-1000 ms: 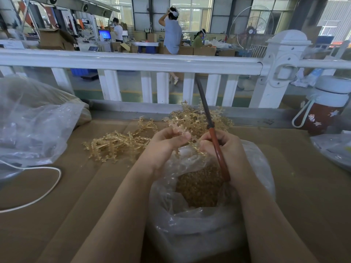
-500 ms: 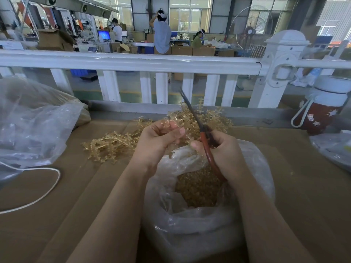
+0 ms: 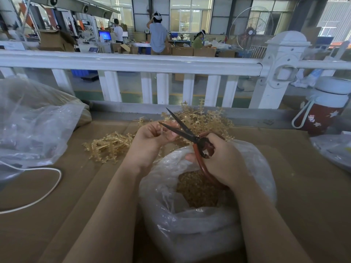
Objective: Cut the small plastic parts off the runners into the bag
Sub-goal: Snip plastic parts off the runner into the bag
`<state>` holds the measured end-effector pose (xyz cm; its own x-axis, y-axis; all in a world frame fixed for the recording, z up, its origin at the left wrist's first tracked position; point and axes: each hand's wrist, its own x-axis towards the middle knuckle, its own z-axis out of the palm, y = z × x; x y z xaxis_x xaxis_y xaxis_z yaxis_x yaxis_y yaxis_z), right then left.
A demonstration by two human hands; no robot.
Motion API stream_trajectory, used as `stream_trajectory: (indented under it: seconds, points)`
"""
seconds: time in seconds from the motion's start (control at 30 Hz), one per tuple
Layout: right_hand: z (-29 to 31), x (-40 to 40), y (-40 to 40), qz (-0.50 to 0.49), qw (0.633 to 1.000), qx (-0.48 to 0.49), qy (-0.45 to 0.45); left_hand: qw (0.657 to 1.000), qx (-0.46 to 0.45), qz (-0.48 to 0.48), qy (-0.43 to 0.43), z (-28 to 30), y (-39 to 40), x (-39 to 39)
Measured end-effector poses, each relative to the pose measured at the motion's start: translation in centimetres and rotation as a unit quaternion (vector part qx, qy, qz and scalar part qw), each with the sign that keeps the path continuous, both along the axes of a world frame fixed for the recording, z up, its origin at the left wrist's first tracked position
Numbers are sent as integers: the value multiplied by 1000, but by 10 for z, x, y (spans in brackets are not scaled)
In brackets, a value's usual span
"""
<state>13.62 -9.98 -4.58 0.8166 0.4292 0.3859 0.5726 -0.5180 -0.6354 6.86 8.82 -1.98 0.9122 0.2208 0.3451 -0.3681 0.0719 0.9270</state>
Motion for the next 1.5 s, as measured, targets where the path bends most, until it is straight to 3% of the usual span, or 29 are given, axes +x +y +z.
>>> stream_trajectory:
  seconds: [0.73,1.5]
  points:
    - [-2,0,-2,-15,999,-22,-27,997,-66,-23,-25,-2,7,2]
    - [3,-6,0,-38,997,-31,-58,999,-32,-30,-1,-2,4,1]
